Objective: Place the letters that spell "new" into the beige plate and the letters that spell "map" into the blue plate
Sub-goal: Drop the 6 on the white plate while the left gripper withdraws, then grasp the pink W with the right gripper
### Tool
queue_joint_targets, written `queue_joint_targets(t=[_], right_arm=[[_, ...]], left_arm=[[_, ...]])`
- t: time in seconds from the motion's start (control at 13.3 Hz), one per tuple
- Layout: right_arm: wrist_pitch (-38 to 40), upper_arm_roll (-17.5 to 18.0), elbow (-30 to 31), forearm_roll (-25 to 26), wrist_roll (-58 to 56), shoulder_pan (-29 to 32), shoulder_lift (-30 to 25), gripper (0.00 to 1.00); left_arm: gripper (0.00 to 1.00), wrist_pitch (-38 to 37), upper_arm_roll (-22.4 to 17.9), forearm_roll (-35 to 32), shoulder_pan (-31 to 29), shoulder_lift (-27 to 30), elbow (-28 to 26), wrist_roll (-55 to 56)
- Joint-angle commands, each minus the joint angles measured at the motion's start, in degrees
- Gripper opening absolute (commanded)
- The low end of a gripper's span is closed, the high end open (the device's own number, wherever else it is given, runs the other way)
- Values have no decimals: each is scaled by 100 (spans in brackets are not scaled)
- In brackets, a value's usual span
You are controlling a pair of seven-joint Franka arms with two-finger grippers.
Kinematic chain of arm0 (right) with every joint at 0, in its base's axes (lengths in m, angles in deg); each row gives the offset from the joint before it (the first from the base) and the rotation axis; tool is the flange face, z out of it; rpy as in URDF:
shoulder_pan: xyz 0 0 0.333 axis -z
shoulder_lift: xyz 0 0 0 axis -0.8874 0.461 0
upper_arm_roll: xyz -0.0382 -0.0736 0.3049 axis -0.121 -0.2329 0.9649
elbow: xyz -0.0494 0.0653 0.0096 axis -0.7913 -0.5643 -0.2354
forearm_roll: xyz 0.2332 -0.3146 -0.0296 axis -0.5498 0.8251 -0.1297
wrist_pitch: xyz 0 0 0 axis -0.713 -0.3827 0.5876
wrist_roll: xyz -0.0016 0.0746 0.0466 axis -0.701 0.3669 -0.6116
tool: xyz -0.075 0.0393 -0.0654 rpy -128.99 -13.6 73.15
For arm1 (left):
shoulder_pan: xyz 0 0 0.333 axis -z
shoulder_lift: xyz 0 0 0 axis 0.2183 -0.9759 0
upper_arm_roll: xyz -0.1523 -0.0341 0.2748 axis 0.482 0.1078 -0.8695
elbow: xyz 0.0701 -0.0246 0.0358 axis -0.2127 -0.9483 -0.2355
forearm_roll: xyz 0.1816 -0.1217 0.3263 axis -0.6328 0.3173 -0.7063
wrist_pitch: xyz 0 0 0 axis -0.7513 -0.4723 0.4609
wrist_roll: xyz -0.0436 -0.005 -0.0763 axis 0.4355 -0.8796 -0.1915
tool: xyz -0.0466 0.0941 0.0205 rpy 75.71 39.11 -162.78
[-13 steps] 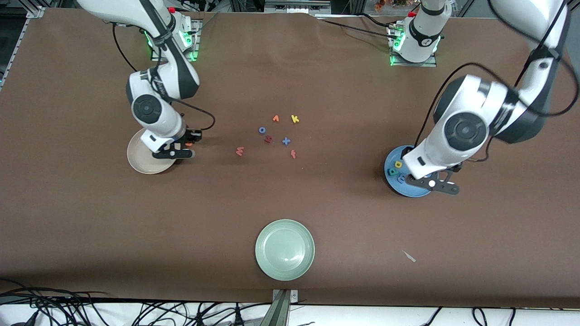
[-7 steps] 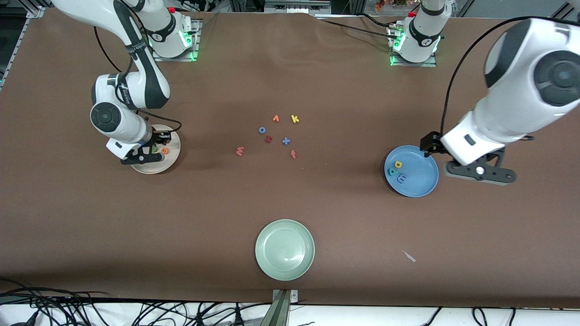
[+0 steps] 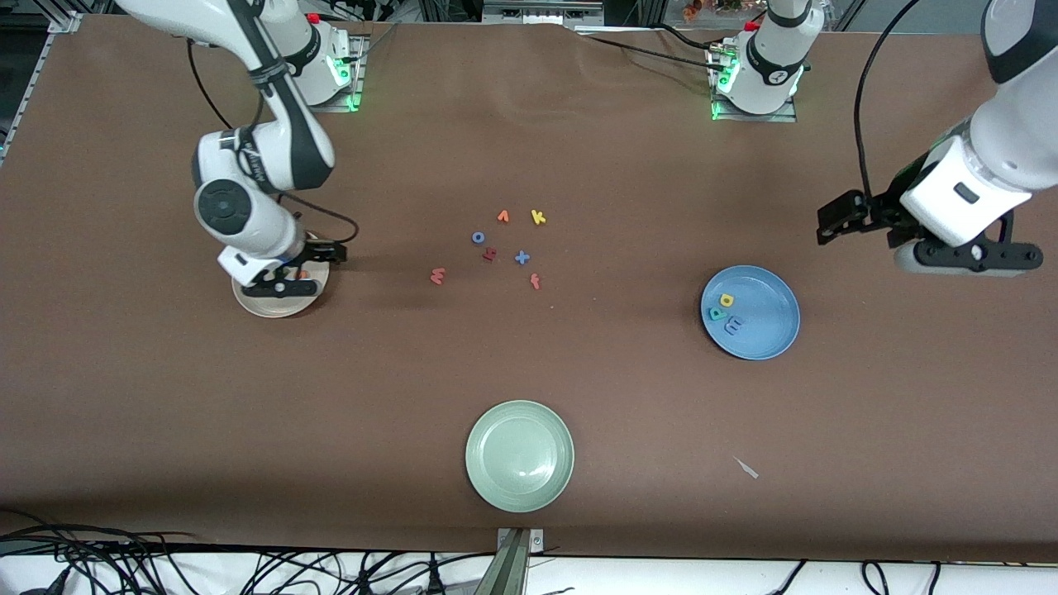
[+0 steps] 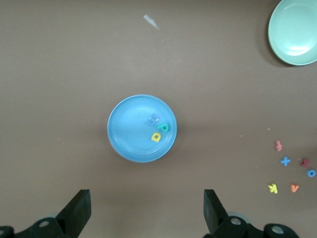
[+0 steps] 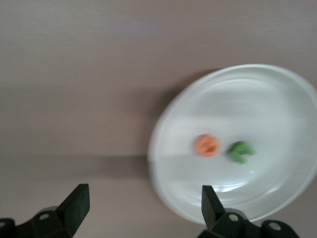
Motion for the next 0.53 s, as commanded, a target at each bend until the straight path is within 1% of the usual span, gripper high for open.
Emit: queue_joint_targets(t=[0.0, 0.08, 0.15, 0.3, 0.45], right_arm=[[87, 500, -303, -19, 1036, -33, 158, 100], [95, 693, -461, -19, 1440, -42, 263, 100], [87, 843, -610, -19, 1783, -68, 369, 100], [8, 1037, -918, -27, 2224, -103, 702, 100], [-290, 1291, -1182, -89, 2751, -121, 1088, 100]], left_arm=[[100, 309, -462, 27, 285, 725, -953, -120], [100, 520, -462, -191, 356, 971, -1304, -120], [100, 557, -462, -350, 374, 1139, -1543, -120], [100, 540, -488, -352, 374, 1184, -1580, -172], [100, 426, -453, -352, 365, 1140, -1502, -452]])
